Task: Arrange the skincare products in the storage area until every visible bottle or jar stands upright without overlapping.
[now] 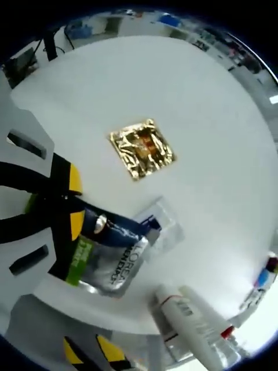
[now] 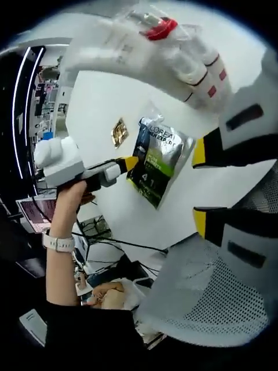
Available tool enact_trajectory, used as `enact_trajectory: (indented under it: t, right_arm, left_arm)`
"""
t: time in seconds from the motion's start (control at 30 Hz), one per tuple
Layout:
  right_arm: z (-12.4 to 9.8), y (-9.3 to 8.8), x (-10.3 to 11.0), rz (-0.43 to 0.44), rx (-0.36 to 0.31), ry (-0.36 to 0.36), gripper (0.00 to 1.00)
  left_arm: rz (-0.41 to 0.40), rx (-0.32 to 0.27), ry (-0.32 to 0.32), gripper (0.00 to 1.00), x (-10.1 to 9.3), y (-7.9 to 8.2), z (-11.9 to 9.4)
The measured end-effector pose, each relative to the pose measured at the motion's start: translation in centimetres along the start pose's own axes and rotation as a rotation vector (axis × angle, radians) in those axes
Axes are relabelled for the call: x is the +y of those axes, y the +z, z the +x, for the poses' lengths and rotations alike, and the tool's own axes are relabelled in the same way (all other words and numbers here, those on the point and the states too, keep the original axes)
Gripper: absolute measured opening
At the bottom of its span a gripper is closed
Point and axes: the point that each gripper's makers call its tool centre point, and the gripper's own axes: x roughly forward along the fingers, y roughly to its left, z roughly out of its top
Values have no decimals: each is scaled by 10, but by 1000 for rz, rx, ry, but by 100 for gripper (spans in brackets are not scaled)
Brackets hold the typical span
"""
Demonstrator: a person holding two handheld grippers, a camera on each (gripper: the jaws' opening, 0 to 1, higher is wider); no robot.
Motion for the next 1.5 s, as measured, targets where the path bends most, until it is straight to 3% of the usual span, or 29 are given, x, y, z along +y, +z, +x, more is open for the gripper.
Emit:
enact_trajectory:
  t: [0.13,0.27,0.53,0.77,1.1,1.23,1.5]
  right_arm:
    - [16,6,3,1,4,11,26]
    - [32,0,-2,11,51,-2,26]
    - [41,-15,-12,35,120,-12,28]
    - [47,-15,-20,71,118,-26,37]
    - [54,-9,-32,109,104,-46,49]
    - [57,-7,-39,90,103,-72,55]
    - [60,-6,-46,23,103,-104,59]
  left_arm:
    - [8,-8,-3,5,-1,0,0]
    - [20,-14,-3,5,-2,0,-1]
    - [31,-37,-27,4,-2,0,-2]
    - [42,-39,-53,2,0,-2,-2]
    - [111,16,-75,0,-2,-20,-6]
    - [114,35,-100,0,-8,-29,-7]
    - [94,37,-149,0,-22,-43,-10]
